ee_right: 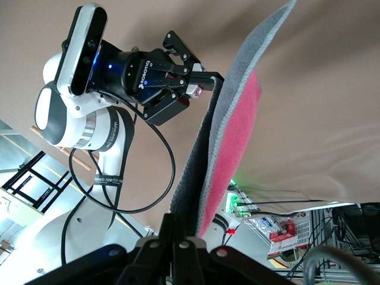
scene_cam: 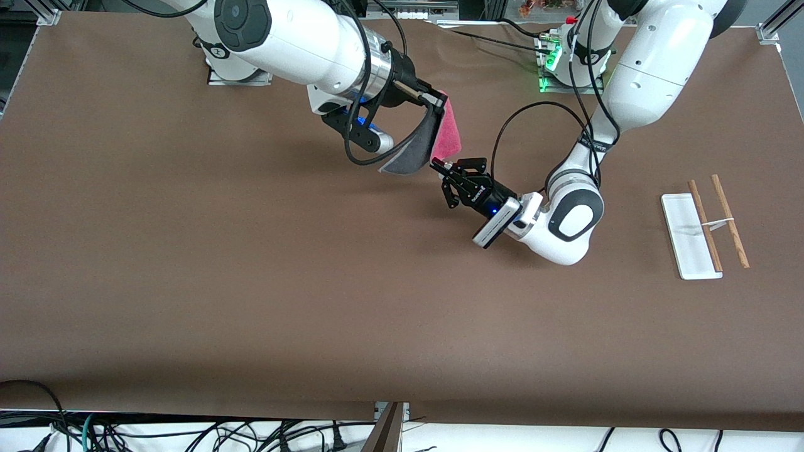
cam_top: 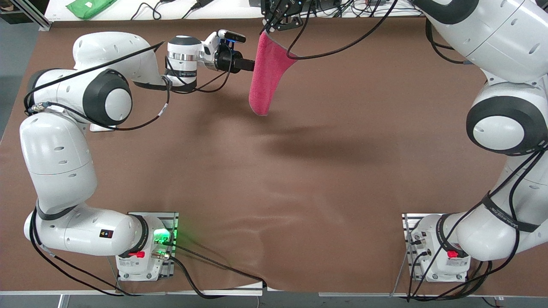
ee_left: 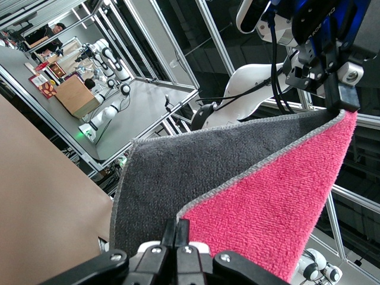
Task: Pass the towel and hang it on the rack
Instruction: 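Carry the towel with the left gripper while the right gripper retracts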
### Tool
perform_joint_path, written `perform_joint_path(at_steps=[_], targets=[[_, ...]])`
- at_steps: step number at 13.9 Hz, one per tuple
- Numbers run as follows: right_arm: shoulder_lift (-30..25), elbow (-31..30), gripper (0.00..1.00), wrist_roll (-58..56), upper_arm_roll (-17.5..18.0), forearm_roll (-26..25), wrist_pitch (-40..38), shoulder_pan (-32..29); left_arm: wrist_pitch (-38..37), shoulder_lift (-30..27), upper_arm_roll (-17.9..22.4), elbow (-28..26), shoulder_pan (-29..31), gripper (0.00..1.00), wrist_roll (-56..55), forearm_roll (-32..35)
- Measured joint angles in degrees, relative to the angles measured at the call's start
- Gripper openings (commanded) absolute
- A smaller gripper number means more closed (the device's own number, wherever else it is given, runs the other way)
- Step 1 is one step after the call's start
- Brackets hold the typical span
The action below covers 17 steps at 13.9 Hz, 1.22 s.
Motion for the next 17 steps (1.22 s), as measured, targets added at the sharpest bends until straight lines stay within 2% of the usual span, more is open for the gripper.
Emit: perform_joint_path(at_steps=[4, 5, 6, 7, 14, 17], targets=[[0.0, 0.0, 0.01, 0.22, 0.0, 0.0, 0.0, 0.0, -0.24, 0.0, 0.0, 0.06, 0.15, 0.0, 0.0, 0.0], [0.0, 0.0, 0.15, 0.23, 0.0, 0.0, 0.0, 0.0, -0.29, 0.0, 0.0, 0.07, 0.15, 0.0, 0.0, 0.0], [0.0, 0.0, 0.6, 0.25, 0.0, 0.0, 0.0, 0.0, -0.34, 0.0, 0.0, 0.07, 0.15, 0.0, 0.0, 0.0], [0.0, 0.0, 1.0, 0.29, 0.0, 0.0, 0.0, -0.01, -0.39, 0.0, 0.0, 0.07, 0.15, 0.0, 0.0, 0.0], [-0.04, 0.05, 1.0, 0.23, -2.15, -0.16, -3.72, -1.69, -0.43, 0.0, 0.06, 0.25, 0.19, 0.0, 0.0, 0.0], [-0.4, 0.16, 1.0, -4.91, -2.62, -4.41, -8.51, -5.29, -0.43, -0.01, 0.69, 3.52, 0.84, 0.0, -0.28, 3.55]])
